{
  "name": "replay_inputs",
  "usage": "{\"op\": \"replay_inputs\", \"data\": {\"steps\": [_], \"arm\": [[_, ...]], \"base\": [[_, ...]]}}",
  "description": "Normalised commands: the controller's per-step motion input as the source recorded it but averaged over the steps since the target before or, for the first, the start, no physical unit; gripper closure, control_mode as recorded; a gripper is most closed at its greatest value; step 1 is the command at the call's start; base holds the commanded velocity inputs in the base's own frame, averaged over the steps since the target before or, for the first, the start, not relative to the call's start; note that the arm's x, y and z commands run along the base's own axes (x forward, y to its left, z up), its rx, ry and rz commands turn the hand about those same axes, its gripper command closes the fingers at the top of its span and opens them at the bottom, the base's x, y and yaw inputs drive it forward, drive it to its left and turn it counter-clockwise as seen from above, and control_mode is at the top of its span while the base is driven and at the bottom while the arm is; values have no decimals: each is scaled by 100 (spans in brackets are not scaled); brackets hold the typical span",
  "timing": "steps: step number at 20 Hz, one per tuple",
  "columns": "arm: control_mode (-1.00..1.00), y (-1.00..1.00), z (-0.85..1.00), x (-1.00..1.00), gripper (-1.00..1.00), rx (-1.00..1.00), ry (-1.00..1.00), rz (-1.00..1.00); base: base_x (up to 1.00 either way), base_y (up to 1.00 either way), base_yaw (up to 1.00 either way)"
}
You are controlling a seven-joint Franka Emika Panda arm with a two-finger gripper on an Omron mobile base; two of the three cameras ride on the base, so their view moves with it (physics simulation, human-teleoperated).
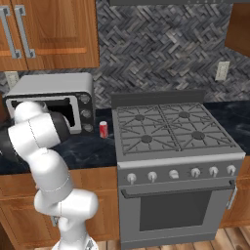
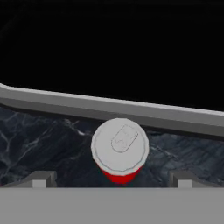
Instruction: Four empty soda cans are scattered around the kitchen. Gather all the cans and cluster them next to the stove for recycling.
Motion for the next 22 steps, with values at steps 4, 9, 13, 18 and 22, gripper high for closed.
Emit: {"op": "replay_inputs", "data": {"steps": [4, 9, 13, 18, 22], "arm": [[-100, 15, -4, 17, -100, 0, 2, 0], [-100, 16, -3, 15, -100, -1, 1, 0], [-100, 11, -6, 16, -100, -3, 1, 0], [-100, 3, -11, 6, -100, -5, 1, 0], [-100, 0, -7, 0, -100, -4, 0, 0]], "base": [[0, 0, 0], [0, 0, 0], [0, 0, 0], [0, 0, 0], [0, 0, 0]]}}
